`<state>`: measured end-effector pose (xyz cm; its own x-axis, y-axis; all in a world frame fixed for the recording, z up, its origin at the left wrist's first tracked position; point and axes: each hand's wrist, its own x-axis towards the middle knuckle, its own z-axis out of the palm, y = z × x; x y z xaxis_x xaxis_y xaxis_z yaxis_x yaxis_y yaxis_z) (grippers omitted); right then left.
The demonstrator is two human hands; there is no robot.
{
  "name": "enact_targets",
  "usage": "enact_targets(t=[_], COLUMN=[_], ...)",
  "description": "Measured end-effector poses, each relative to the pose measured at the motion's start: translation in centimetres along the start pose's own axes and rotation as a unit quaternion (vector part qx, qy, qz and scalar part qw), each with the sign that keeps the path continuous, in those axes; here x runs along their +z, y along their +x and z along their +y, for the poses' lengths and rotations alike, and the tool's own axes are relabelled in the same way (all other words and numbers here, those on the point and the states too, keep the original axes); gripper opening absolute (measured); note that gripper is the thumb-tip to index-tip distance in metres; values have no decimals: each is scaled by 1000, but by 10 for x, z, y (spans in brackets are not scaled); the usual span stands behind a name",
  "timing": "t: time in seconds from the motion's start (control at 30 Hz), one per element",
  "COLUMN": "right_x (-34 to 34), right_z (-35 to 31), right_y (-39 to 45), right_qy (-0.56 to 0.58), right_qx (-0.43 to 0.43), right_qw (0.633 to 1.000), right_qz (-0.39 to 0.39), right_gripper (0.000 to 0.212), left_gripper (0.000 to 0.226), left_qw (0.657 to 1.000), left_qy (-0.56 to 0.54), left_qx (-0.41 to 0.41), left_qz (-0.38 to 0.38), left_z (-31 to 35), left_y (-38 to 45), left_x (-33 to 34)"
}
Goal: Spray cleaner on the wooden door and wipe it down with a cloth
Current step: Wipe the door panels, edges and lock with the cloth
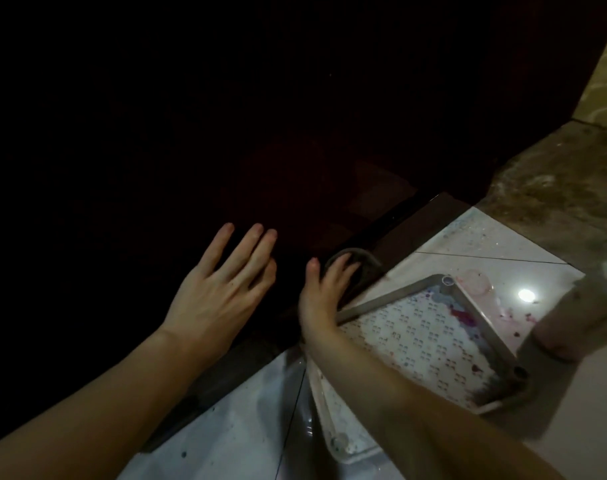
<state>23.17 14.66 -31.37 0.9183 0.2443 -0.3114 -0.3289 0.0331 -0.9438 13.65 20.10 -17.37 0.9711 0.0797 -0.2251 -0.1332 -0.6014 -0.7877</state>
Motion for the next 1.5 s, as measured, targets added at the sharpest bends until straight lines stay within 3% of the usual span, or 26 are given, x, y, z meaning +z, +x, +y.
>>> enact_targets(t=[0.17,0.23,0.37,0.47,0.53,0.63,0.77,0.87,0.97,1.03,1.1,1.17,1.33,1.5], right_x=[36,37,27,28,30,34,42,63,85,98,103,98,68,79], right_z=[19,18,3,7,30,82,103,87,56,50,55,55,35,32], right_y=[-71,-72,-37,-22,-27,-10,35,-16,-105,-137,-141,-132,-96,-123], right_qy=[-40,-49,-24,59,91,98,158,150,212,264,312,334,302,309], right_qx=[50,74,107,137,169,170,224,259,299,339,363,361,339,383], right_qw=[991,988,994,988,981,980,961,954,916,879,852,850,889,864], right_qz=[-115,-126,-31,27,18,-16,37,-18,-160,-207,-211,-190,-64,-110], right_gripper=[74,74,74,74,91,116,137,117,89,77,79,84,88,86], left_gripper=[84,83,77,71,72,70,63,60,66,67,66,66,63,67], left_qw=[998,998,997,996,997,994,988,988,992,994,995,995,993,993], left_qy=[12,-16,-21,-21,-8,-40,-66,-74,-73,-65,-53,-50,-73,-82], left_qx=[-19,-34,-47,-68,-61,-74,-71,-70,-67,-65,-72,-77,-70,-84], left_qz=[64,59,54,57,37,66,120,117,77,57,39,36,56,8], left_z=[-13,-16,-17,-13,-11,-9,-14,-15,-10,-9,-7,-9,-14,-10], left_y=[-45,-68,-115,-148,-163,-168,-156,-162,-168,-173,-181,-190,-197,-197], left_x=[31,42,73,94,106,115,112,119,124,125,128,131,131,128])
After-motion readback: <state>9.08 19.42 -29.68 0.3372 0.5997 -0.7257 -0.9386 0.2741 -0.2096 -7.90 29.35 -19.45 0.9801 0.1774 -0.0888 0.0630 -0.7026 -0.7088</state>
